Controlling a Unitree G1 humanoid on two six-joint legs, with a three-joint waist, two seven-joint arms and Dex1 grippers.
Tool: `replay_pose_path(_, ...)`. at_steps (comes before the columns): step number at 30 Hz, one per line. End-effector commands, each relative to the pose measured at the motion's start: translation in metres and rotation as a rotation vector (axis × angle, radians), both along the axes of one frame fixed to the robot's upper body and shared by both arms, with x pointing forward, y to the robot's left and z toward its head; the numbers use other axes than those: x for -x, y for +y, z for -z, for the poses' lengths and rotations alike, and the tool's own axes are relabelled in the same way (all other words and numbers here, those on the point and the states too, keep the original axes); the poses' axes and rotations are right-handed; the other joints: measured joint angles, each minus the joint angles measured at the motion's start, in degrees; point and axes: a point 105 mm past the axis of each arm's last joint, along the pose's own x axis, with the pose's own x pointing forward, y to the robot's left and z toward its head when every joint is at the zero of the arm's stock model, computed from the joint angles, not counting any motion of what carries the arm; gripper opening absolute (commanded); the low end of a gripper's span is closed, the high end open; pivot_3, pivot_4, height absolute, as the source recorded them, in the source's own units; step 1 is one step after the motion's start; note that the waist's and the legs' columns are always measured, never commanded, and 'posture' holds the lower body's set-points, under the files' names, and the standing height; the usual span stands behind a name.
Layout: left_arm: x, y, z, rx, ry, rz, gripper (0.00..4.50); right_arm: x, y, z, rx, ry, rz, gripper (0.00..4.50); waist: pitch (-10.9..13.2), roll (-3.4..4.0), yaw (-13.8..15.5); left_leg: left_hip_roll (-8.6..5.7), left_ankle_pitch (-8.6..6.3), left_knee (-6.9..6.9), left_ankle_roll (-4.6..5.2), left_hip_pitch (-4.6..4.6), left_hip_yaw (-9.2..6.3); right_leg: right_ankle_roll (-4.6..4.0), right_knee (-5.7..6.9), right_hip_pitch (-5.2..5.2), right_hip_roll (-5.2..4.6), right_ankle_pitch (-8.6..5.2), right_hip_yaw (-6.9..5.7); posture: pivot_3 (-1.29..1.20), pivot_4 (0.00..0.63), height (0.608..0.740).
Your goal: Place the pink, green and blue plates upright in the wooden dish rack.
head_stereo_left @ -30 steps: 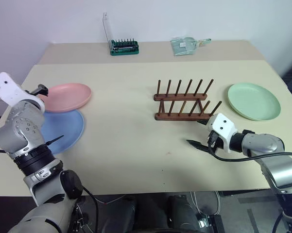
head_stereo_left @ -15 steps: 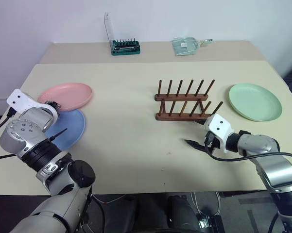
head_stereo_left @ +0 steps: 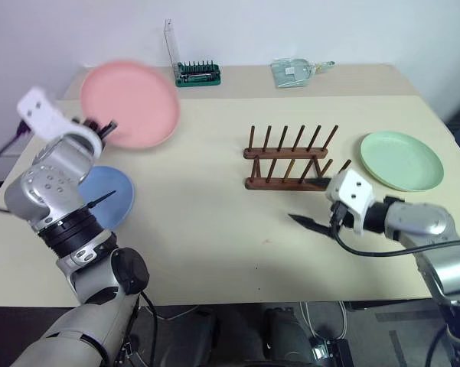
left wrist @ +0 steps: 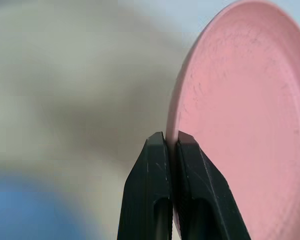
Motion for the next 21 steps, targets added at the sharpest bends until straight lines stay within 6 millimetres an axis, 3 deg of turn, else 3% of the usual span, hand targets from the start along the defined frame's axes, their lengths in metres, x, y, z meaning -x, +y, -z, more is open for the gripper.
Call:
replay_pose_path(1, 0.001, -0.044, -0.033, -0.102, -0.140, 0.162, 0.01, -0.007, 0.023, -0.022, 0.075, -0.198, -0.032, 4.50, 0.00, 0.00, -0.04, 0.00, 0.00, -0.01, 0.00, 0.00, 0.00, 0.00, 0.00, 0.00, 0.00, 0.00, 0.00, 0.00, 0.150, 0.740)
replay_pose_path(4, 0.003, -0.089, -0.043, -0.223, -0.189, 0.301, 0.01, -0.031, 0.038, -0.043, 0.215, -0.429, 0.011, 4.50, 0.00, 0.00, -0.49, 0.00, 0.00, -0.05, 0.01, -0.01, 0.04, 0.00, -0.01, -0.08, 0.00, 0.00, 0.02, 0.00, 0.150, 0.740)
replay_pose_path(6, 0.006, -0.111, -0.046, -0.209, -0.201, 0.371, 0.01, -0.041, 0.049, -0.056, 0.244, -0.519, 0.022, 4.50, 0.00, 0.00, -0.67, 0.00, 0.01, -0.05, 0.01, -0.05, 0.08, 0.00, 0.03, -0.14, 0.00, 0.00, 0.07, 0.00, 0.150, 0.740)
replay_pose_path(8, 0.008, -0.122, -0.047, -0.185, -0.200, 0.409, 0.01, -0.045, 0.053, -0.060, 0.252, -0.562, 0.025, 4.50, 0.00, -0.01, -0.66, 0.01, 0.01, -0.07, 0.00, -0.07, 0.05, 0.00, 0.01, -0.15, 0.00, 0.00, 0.06, 0.00, 0.150, 0.740)
replay_pose_path(12, 0.016, -0.144, -0.050, -0.188, -0.221, 0.493, 0.01, -0.052, 0.058, -0.049, 0.317, -0.601, 0.030, 4.50, 0.00, -0.01, -1.46, 0.00, 0.01, -0.12, 0.00, -0.08, 0.03, 0.00, -0.02, -0.17, 0.00, 0.00, 0.06, 0.00, 0.150, 0.740)
replay_pose_path(16, 0.019, -0.152, -0.049, -0.165, -0.217, 0.527, 0.01, -0.058, 0.061, -0.040, 0.378, -0.628, 0.027, 4.50, 0.00, 0.00, -1.69, 0.02, 0.02, -0.11, -0.01, -0.07, 0.04, 0.00, 0.00, -0.18, 0.02, 0.00, 0.07, 0.00, 0.150, 0.740)
replay_pose_path(19, 0.022, -0.155, -0.050, -0.141, -0.216, 0.541, 0.00, -0.061, 0.057, -0.037, 0.427, -0.655, 0.047, 3.60, 0.00, 0.00, -1.74, 0.03, 0.02, -0.11, -0.01, -0.08, 0.05, 0.00, 0.00, -0.20, 0.04, 0.00, 0.08, 0.00, 0.150, 0.740)
replay_pose_path(21, 0.023, -0.155, -0.050, -0.138, -0.214, 0.542, 0.00, -0.063, 0.052, -0.037, 0.456, -0.679, 0.067, 2.60, 0.00, 0.00, -1.67, 0.03, 0.02, -0.12, -0.01, -0.07, 0.05, 0.00, 0.00, -0.20, 0.05, 0.00, 0.09, 0.00, 0.150, 0.740)
